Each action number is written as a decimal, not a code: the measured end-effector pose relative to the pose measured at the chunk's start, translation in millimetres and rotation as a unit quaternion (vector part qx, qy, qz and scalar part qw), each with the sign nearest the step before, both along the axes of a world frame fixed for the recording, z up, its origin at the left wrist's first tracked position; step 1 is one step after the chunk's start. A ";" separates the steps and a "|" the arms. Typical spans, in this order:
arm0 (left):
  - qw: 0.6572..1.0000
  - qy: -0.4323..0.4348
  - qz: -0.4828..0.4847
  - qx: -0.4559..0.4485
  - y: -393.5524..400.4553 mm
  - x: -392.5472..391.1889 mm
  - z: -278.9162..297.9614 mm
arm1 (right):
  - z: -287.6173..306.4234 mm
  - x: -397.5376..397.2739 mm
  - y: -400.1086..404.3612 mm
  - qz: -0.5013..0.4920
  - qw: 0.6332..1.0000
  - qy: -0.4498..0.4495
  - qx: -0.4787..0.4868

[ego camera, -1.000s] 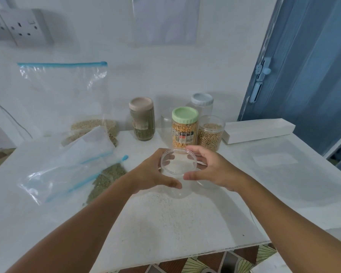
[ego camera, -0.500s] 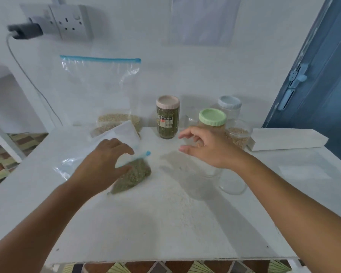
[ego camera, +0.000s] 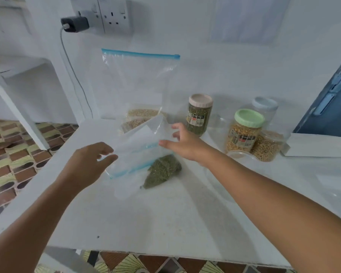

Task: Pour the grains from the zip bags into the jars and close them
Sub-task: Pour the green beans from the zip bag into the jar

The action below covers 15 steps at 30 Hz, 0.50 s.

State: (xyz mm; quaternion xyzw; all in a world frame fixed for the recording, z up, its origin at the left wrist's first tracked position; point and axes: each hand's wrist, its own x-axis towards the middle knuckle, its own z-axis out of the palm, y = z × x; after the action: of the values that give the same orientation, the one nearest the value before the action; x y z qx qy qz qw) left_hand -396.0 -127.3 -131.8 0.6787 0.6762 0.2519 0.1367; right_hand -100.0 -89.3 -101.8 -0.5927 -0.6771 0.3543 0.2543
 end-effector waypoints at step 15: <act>0.968 -0.205 0.061 -0.128 20.2 14.6 4.0 | -1.2 27.0 -0.1 -0.114 0.968 0.222 -0.018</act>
State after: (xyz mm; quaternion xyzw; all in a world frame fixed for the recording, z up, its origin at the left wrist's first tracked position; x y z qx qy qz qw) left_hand -381.4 -107.2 -127.8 0.5470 0.7007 0.3042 0.3426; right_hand -72.9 -89.5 -103.0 -0.5770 -0.5250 0.4582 0.4262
